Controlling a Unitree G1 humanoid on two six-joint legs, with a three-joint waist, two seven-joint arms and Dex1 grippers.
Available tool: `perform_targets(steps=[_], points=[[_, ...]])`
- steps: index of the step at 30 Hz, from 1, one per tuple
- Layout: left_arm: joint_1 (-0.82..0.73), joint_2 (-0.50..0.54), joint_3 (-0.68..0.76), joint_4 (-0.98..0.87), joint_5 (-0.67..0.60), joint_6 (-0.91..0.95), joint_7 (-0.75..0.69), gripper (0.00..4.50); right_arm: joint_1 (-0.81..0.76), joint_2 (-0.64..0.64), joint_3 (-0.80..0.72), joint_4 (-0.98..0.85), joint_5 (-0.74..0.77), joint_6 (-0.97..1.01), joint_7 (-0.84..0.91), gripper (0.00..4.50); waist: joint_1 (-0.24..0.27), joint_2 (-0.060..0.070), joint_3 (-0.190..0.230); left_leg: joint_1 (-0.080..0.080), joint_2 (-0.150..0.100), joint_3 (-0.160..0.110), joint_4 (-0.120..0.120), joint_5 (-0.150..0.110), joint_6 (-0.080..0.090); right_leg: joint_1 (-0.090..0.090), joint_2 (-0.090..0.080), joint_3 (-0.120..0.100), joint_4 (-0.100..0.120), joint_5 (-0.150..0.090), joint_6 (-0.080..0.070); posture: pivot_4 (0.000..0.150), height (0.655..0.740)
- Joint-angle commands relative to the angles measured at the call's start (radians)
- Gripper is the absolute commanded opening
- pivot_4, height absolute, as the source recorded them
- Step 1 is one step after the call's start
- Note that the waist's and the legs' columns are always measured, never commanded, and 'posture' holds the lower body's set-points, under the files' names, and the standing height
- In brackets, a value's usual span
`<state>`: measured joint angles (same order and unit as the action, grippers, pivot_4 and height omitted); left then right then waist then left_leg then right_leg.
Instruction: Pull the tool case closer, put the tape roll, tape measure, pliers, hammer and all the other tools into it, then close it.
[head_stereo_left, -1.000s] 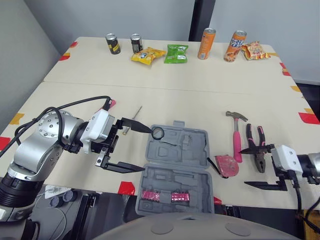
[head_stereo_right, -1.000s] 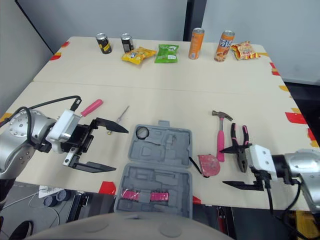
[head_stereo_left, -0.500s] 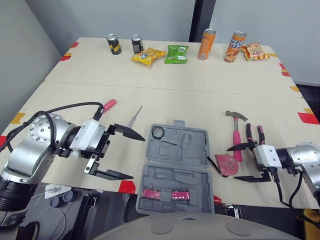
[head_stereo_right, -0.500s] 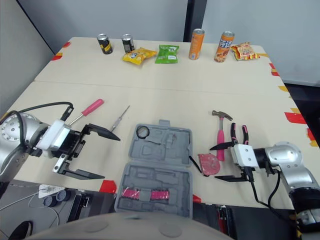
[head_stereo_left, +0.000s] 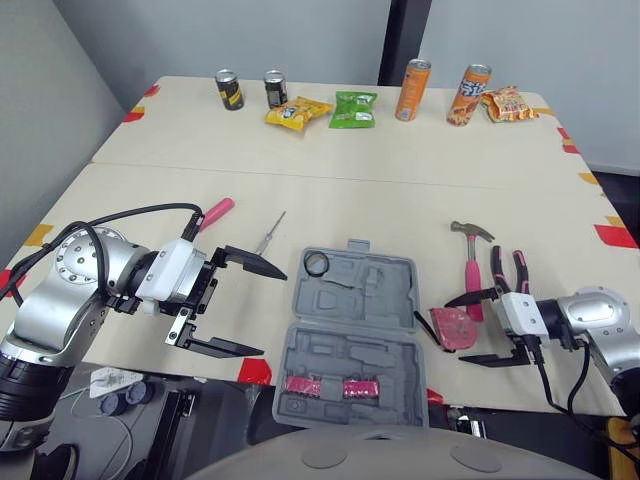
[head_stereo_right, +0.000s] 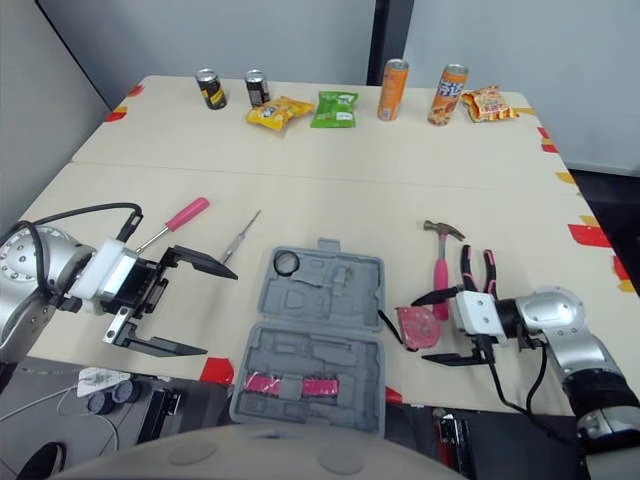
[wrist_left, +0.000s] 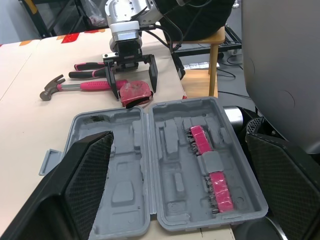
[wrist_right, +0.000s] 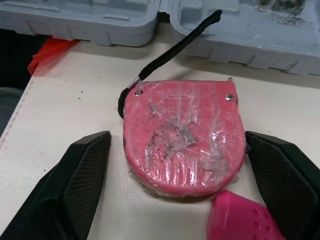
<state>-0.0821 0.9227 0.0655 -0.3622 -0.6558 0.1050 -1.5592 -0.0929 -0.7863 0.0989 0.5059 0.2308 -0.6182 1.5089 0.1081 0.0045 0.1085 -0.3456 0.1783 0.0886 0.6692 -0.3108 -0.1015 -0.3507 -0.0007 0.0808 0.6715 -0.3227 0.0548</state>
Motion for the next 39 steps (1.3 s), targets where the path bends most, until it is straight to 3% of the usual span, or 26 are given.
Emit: perform_targets(steps=[1, 18, 23, 32, 39], points=[[-0.003, 0.010, 0.024, -0.017, -0.014, -0.011, -0.023, 4.50, -0.004, 0.013, -0.006, 0.041, 0.021, -0.033, 0.017, 4.45, -0.003, 0.000, 0.000, 0.000, 0.000, 0.000, 0.000, 0.000, 0.000, 0.000, 0.000, 0.000, -0.001, 0.000, 0.000, 0.150, 0.7400], [-0.014, 0.007, 0.014, -0.017, -0.019, -0.006, -0.022, 4.50, -0.088, 0.008, 0.027, 0.200, 0.034, -0.164, 0.100, 4.45, -0.005, -0.001, 0.000, -0.003, 0.000, 0.000, -0.001, 0.000, 0.000, 0.000, 0.001, -0.001, -0.005, 0.001, 0.001, 0.150, 0.7400], [-0.008, 0.006, 0.014, -0.020, -0.015, -0.007, -0.017, 4.50, -0.087, 0.008, 0.056, 0.184, 0.052, -0.159, 0.105, 3.09, -0.006, -0.002, 0.000, -0.003, 0.000, 0.000, -0.002, 0.000, 0.000, 0.000, 0.001, -0.001, -0.006, 0.001, 0.001, 0.150, 0.7400], [-0.005, 0.002, 0.016, -0.021, -0.021, -0.005, -0.014, 4.50, -0.086, -0.004, 0.054, 0.189, 0.070, -0.159, 0.105, 3.06, -0.006, -0.002, 0.001, -0.003, 0.000, 0.000, -0.002, 0.000, 0.000, 0.000, 0.001, -0.001, -0.006, 0.001, 0.001, 0.150, 0.7400], [0.010, 0.002, 0.031, -0.020, -0.024, -0.006, -0.005, 4.50, -0.027, -0.068, 0.001, 0.025, 0.157, -0.056, 0.097, 3.06, 0.003, -0.002, 0.002, -0.003, 0.000, 0.000, -0.004, 0.000, -0.001, 0.000, 0.001, -0.001, -0.008, 0.001, 0.001, 0.150, 0.7400]])
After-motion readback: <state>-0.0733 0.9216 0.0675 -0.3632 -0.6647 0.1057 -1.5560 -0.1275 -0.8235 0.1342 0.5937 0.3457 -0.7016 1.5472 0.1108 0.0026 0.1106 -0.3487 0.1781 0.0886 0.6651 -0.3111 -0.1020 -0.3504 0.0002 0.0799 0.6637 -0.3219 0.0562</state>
